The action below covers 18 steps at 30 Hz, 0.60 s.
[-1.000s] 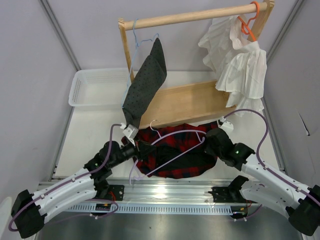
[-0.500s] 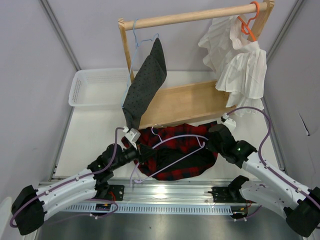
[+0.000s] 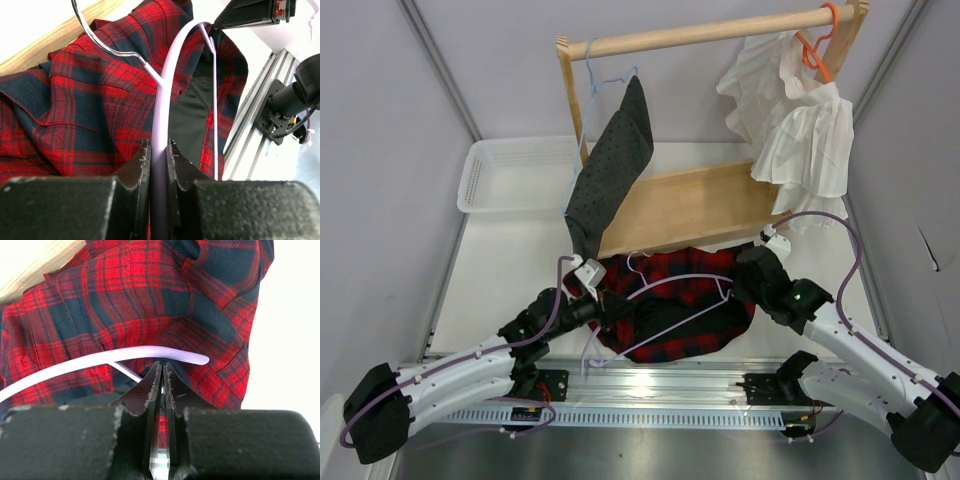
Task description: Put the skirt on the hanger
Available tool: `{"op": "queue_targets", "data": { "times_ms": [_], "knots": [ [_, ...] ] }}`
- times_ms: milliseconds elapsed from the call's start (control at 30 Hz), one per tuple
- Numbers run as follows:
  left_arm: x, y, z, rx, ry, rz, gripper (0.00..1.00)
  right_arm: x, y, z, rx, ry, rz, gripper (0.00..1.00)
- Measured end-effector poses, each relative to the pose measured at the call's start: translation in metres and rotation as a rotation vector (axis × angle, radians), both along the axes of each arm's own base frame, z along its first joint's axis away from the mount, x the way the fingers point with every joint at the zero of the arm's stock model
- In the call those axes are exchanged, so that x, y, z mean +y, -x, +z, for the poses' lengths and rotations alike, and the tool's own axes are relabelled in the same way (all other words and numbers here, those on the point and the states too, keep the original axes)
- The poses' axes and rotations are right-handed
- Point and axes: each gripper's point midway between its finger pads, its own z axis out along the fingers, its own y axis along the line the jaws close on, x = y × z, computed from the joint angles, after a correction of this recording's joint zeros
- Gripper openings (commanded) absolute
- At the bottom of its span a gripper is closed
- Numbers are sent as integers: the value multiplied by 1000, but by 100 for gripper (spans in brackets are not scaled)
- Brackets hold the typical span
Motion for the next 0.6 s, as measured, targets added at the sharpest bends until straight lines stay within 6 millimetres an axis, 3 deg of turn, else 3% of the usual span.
{"op": "queue_targets", "data": {
  "times_ms": [600],
  "knots": [
    [-6, 2, 5, -31, 20, -31, 0, 6, -2, -10, 35, 20, 28, 7]
  ]
}}
